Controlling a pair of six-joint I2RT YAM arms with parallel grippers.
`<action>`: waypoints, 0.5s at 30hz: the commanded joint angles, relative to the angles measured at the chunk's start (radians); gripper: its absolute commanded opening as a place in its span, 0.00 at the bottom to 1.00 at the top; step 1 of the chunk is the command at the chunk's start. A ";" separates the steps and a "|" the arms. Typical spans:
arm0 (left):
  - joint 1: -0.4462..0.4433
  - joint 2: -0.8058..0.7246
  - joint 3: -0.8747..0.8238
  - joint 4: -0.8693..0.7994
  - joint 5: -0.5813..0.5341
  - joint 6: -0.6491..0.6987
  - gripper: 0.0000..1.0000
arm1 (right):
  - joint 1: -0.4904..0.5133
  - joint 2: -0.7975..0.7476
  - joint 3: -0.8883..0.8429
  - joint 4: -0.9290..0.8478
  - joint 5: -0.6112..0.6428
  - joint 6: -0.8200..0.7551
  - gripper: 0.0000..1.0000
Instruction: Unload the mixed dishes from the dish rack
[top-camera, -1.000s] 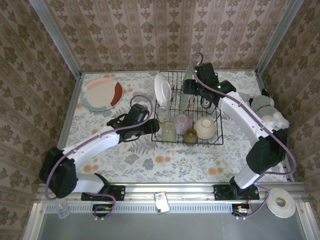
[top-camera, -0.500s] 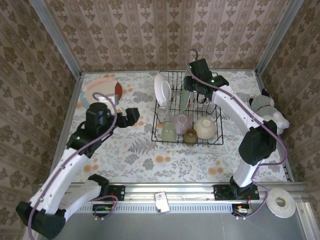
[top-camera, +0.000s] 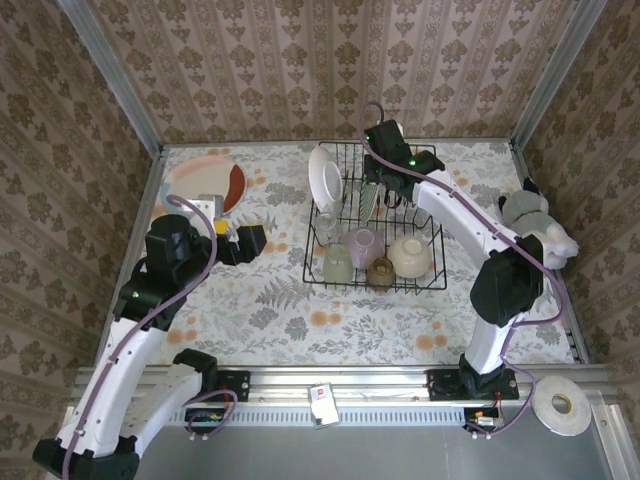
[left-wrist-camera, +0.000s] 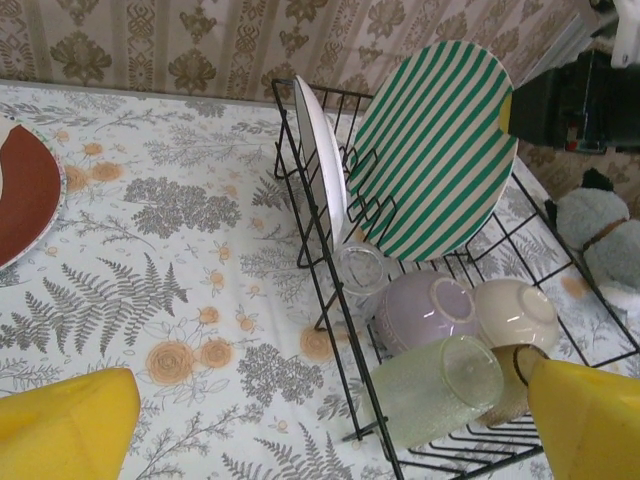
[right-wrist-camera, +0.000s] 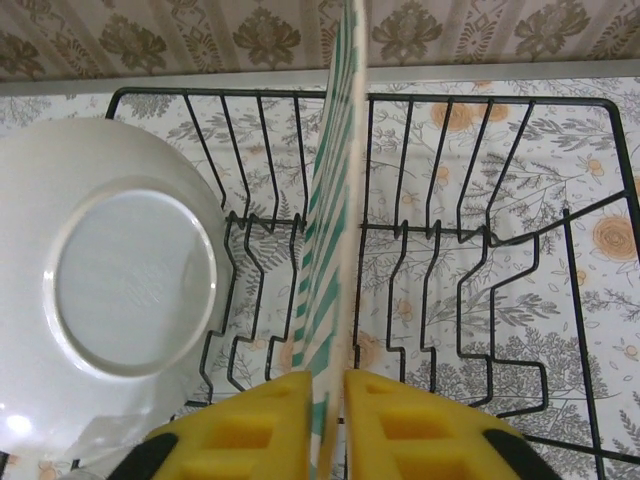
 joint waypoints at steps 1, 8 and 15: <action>0.010 -0.022 0.028 -0.026 0.026 0.051 1.00 | 0.014 0.014 0.038 -0.011 0.055 0.015 0.13; 0.027 -0.023 0.006 -0.047 0.006 0.058 1.00 | 0.064 -0.019 0.041 -0.015 0.133 0.017 0.00; 0.046 -0.034 -0.015 -0.048 0.017 0.055 1.00 | 0.093 -0.072 0.020 0.007 0.200 0.024 0.00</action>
